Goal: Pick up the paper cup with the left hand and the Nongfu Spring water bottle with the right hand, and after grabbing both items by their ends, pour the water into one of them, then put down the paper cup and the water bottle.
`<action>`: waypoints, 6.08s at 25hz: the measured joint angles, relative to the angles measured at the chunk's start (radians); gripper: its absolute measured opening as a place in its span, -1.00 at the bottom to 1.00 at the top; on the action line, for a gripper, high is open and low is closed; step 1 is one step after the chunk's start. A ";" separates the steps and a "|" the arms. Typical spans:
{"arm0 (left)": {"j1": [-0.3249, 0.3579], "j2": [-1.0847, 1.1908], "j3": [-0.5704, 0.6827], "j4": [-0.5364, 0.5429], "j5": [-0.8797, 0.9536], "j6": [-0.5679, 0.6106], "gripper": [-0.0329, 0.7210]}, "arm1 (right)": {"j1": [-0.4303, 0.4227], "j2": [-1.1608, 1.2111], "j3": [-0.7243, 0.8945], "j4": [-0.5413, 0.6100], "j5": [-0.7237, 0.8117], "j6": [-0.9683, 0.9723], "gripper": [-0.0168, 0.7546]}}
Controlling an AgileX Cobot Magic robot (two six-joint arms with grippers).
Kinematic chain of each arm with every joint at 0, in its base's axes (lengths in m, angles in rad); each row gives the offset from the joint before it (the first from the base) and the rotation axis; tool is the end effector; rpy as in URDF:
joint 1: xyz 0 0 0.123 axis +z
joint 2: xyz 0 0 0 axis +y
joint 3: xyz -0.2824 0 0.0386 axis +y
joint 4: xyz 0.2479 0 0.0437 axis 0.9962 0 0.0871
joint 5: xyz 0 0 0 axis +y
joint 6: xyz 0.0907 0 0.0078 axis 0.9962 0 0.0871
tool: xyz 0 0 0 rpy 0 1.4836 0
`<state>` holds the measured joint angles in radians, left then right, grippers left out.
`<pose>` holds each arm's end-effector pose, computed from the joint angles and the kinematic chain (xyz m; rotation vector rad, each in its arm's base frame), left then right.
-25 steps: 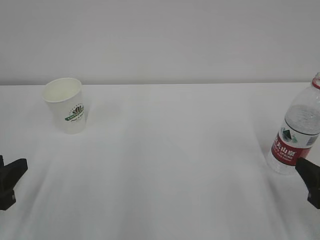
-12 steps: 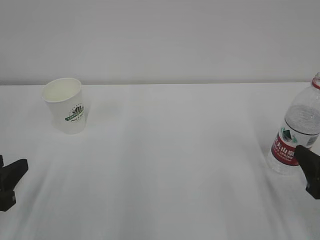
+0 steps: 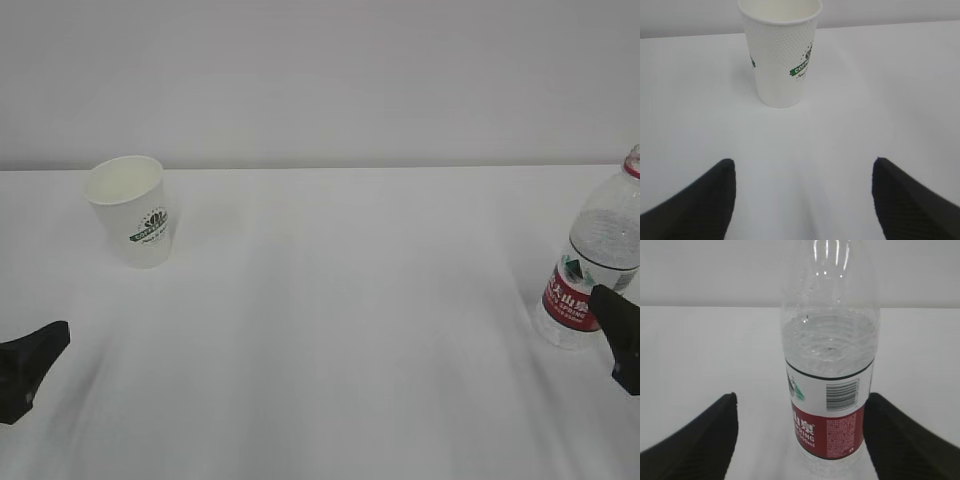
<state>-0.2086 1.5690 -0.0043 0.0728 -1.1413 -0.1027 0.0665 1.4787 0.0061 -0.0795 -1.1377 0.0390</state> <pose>0.1641 -0.0409 0.1277 0.1752 1.9073 -0.2528 0.1642 0.0175 0.1410 -0.1065 1.8297 0.1168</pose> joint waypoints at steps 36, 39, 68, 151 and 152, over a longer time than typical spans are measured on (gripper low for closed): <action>0.000 0.002 0.000 0.060 0.000 0.000 0.84 | 0.000 0.088 0.000 -0.015 -0.008 -0.044 0.57; 0.000 0.002 0.000 0.060 0.000 0.000 0.85 | 0.000 0.089 0.000 -0.015 -0.008 -0.048 0.57; 0.000 0.002 0.000 0.060 -0.001 0.000 0.77 | 0.000 0.244 -0.130 0.038 -0.008 -0.059 0.57; 0.000 0.003 0.000 0.060 -0.007 -0.003 0.62 | 0.001 0.291 -0.320 0.053 0.051 -0.077 0.29; 0.000 0.003 0.000 0.060 -0.007 -0.003 0.62 | 0.001 0.272 -0.320 0.049 0.063 -0.077 0.29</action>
<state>-0.2086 1.5724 -0.0043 0.1325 -1.1482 -0.1059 0.0678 1.7508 -0.3139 -0.0306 -1.0750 -0.0379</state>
